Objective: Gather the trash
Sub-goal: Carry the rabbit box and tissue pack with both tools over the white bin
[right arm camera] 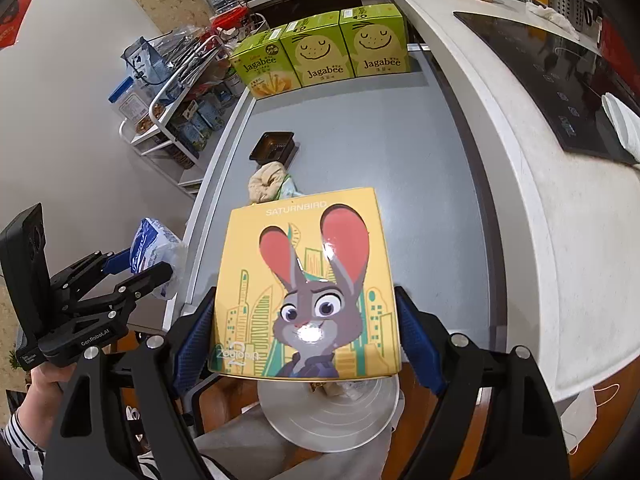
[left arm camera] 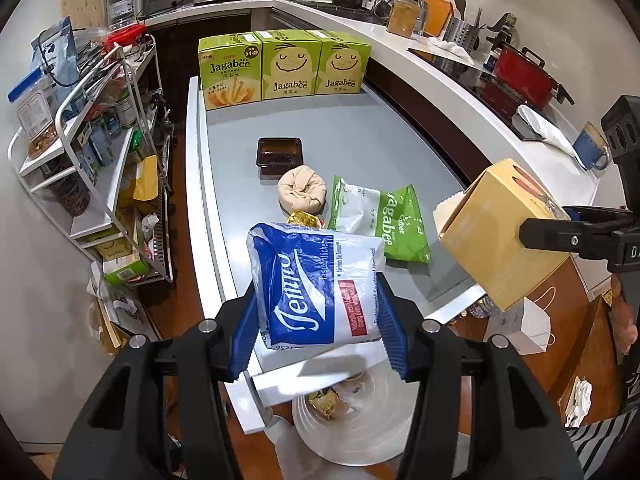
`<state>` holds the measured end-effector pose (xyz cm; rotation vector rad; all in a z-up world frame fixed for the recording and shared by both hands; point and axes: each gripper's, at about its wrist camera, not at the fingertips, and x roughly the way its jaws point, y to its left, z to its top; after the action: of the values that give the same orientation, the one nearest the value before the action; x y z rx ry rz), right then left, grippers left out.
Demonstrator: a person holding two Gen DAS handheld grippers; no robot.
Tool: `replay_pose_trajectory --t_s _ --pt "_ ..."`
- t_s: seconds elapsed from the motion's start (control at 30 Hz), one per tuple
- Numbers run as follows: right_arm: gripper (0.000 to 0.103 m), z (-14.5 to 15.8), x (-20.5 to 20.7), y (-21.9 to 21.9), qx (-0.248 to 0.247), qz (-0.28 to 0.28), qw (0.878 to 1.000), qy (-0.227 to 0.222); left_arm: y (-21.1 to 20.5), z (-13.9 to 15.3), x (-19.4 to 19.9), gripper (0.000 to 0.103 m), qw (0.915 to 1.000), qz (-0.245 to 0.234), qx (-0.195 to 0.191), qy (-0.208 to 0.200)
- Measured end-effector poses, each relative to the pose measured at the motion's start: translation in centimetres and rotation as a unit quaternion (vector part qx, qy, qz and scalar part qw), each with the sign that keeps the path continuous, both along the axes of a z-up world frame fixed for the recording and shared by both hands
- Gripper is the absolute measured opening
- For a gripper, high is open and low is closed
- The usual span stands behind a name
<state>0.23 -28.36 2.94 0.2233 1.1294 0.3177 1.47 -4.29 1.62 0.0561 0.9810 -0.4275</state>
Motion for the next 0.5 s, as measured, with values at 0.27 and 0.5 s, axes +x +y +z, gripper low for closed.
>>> replay_pose_trajectory --t_s 0.27,0.5 --pt "0.081 -0.4 -2.6 1.2 -0.003 0.028 0.999 0.015 -0.4 -0.3 -2.4 0.054 0.9998 -0.015 0.001 0.011" --pt "0.081 -1.7 -5.1 2.2 -0.016 0.058 0.997 0.039 -0.9 -1.8 -4.9 0.054 0.9988 -0.032 0.009 0.036"
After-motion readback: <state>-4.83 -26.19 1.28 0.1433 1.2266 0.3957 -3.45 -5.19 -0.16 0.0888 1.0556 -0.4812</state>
